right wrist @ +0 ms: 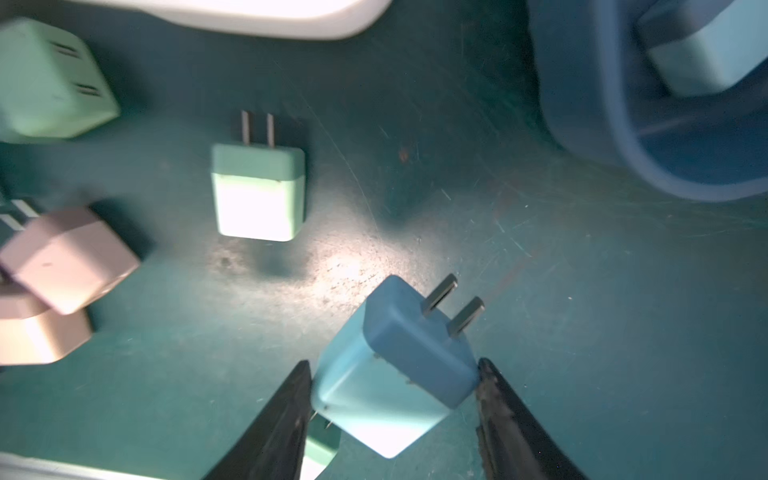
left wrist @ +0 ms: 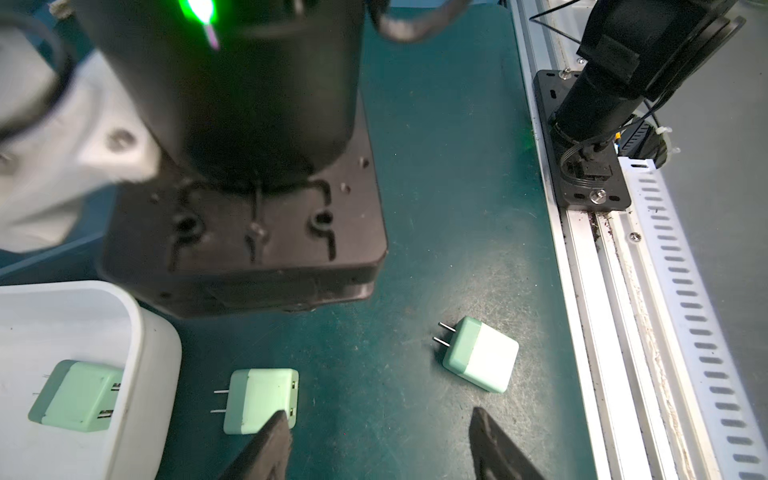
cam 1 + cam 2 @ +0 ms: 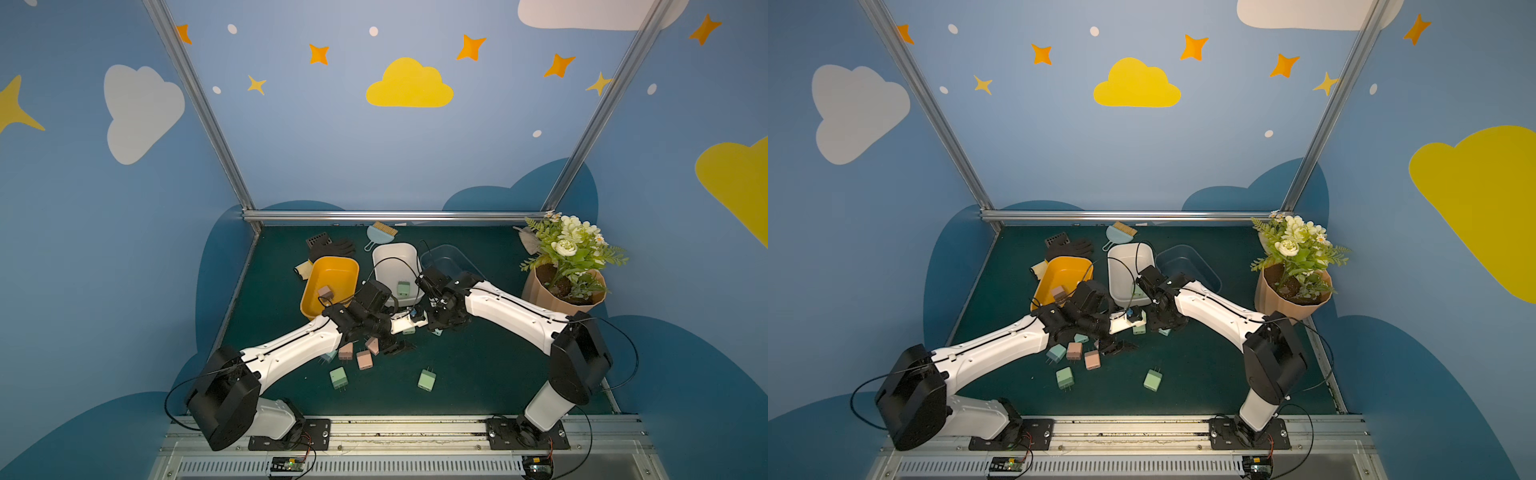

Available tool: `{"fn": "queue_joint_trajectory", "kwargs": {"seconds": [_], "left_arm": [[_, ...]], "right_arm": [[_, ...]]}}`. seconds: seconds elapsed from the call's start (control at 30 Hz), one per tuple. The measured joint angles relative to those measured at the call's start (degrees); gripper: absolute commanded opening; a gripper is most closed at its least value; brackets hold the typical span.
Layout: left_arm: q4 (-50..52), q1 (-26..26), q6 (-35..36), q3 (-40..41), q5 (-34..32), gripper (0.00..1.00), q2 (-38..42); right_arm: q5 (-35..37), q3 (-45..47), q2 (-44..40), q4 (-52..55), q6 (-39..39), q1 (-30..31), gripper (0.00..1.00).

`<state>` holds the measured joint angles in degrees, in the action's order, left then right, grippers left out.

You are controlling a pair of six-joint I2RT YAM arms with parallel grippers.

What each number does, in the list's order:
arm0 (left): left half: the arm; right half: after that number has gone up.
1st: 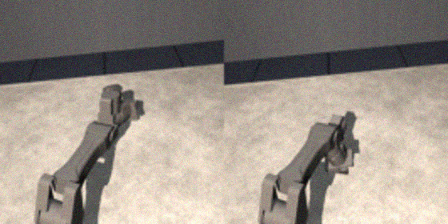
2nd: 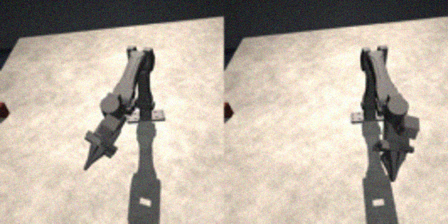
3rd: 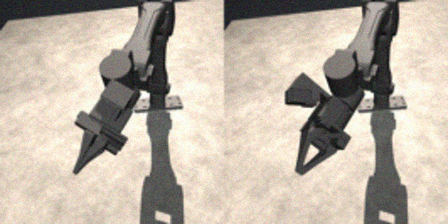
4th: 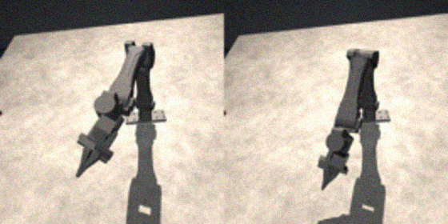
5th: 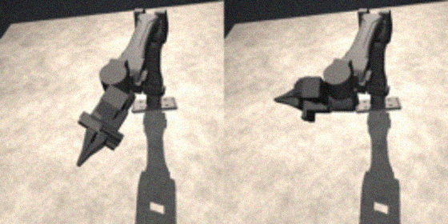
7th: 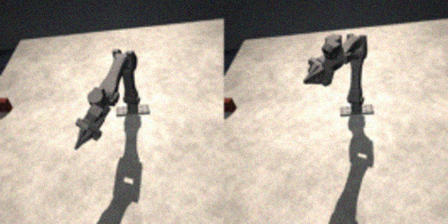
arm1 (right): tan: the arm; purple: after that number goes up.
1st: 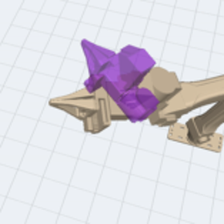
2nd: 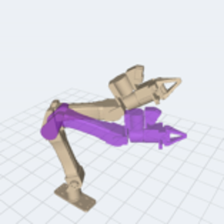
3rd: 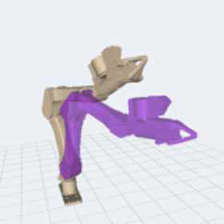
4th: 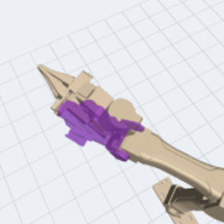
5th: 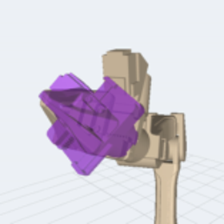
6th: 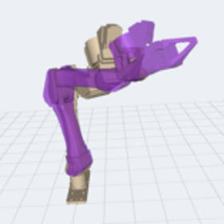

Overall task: Place the plugs by color into the storage box
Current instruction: Pick up the plug from the center of the board, then place the plug in the storage box.

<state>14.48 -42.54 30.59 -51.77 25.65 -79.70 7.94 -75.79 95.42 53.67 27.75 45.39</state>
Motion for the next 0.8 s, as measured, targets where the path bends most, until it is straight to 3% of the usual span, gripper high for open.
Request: {"fn": "queue_joint_trajectory", "kwargs": {"seconds": [0.37, 0.8], "left_arm": [[-0.4, 0.0, 0.0, 0.0, -1.5, 0.69, 1.1], [-0.5, 0.0, -0.9, 0.0, -2.8, 0.69, 1.8]], "right_arm": [[0.3, -5.5, 0.1, 1.1, -4.6, -5.5, 0.48], [3.1, -13.9, 8.3, -0.2, -11.3, -19.3, 0.48]]}}
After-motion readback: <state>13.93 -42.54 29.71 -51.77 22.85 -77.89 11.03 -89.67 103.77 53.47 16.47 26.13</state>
